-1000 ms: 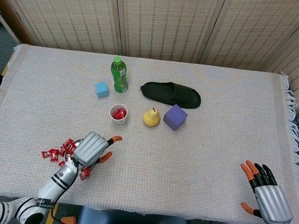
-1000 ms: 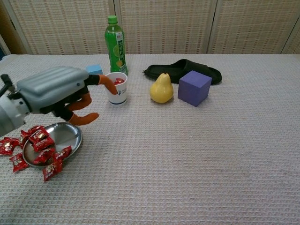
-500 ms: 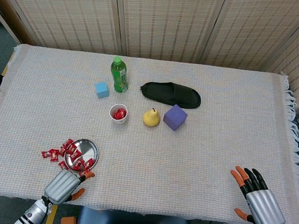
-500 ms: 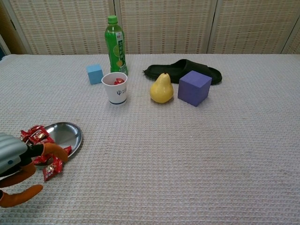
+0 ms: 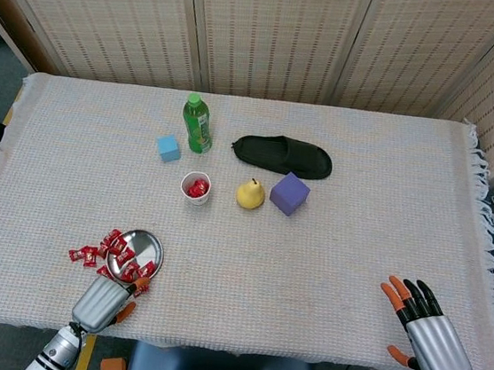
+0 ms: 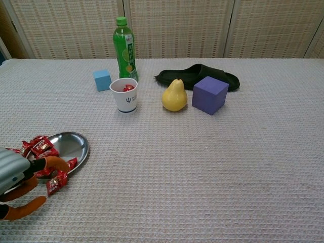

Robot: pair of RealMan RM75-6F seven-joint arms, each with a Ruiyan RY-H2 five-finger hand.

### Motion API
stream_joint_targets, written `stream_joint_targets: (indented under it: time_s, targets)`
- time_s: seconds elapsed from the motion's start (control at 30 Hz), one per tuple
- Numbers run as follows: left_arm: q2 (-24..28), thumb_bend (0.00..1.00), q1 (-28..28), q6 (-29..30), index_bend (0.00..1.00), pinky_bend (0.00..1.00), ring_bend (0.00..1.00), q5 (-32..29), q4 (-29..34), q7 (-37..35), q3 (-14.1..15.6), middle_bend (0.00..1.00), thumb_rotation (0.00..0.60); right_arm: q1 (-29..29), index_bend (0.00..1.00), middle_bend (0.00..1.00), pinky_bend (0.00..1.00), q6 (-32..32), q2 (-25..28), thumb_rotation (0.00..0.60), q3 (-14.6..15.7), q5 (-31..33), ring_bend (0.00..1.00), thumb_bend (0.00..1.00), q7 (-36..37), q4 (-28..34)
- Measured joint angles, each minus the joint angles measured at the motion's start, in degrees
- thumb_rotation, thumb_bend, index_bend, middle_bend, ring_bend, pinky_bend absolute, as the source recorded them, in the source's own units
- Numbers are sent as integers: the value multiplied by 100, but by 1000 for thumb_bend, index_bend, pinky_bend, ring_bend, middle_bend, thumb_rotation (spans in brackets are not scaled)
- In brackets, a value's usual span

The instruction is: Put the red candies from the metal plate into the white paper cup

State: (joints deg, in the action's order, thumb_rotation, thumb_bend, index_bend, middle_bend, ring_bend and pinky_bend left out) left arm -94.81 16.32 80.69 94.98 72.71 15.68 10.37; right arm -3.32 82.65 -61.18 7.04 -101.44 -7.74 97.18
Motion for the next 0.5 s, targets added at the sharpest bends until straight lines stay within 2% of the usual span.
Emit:
stream_joint_targets:
  time_s: [0.5]
  targets:
    - [-256,384,39,-336,314,1000,942,-8,-454,138,-268,938,600,24,0,0,0,50,14,600,-23,19,0,47,38,-13]
